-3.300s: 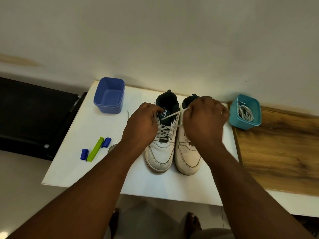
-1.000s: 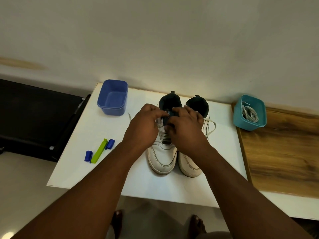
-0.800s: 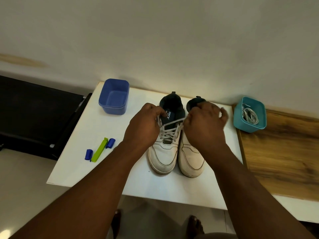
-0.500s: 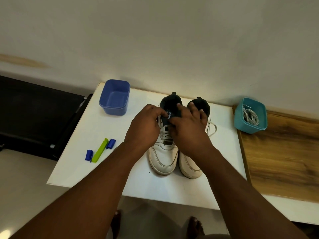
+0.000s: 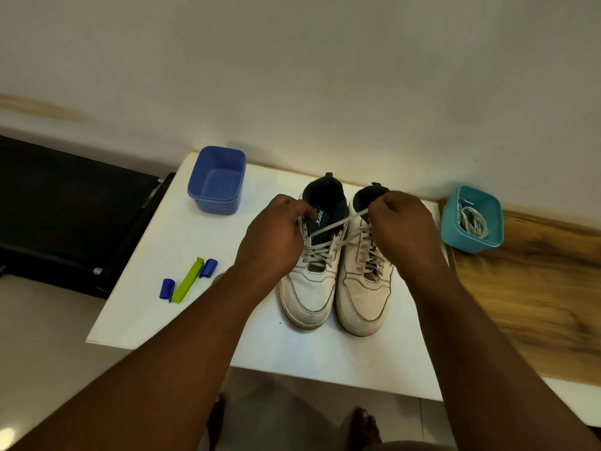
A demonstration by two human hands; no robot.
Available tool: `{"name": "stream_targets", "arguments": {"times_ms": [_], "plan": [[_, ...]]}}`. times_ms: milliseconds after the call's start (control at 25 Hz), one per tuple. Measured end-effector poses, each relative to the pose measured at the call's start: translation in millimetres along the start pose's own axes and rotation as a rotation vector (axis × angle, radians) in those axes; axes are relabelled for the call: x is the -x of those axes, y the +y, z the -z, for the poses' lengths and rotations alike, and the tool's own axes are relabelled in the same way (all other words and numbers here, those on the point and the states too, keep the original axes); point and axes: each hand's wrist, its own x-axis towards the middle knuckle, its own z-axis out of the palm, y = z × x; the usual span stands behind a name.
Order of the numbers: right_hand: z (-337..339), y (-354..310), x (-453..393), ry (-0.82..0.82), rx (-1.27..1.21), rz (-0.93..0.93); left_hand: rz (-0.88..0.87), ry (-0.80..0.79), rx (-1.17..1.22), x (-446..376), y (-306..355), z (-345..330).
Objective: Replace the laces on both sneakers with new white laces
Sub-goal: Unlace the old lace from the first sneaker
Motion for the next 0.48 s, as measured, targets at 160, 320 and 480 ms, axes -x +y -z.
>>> {"name": "stream_targets", "arguments": {"times_ms": [160, 320, 480], "plan": [[5.2, 11.9, -1.4, 0.151, 0.43, 0.079, 0.013, -0.005, 0.029, -1.0, 1.6, 2.0], [-12.8, 7.3, 0.0, -0.033, 0.36, 0.405, 0.017, -0.002, 0.029, -2.0, 2.9, 0.9], [-46.7, 10.5, 9.2, -0.169, 0.378, 0.447, 0.03, 0.009, 0.042, -0.6, 1.8, 1.1]]}}
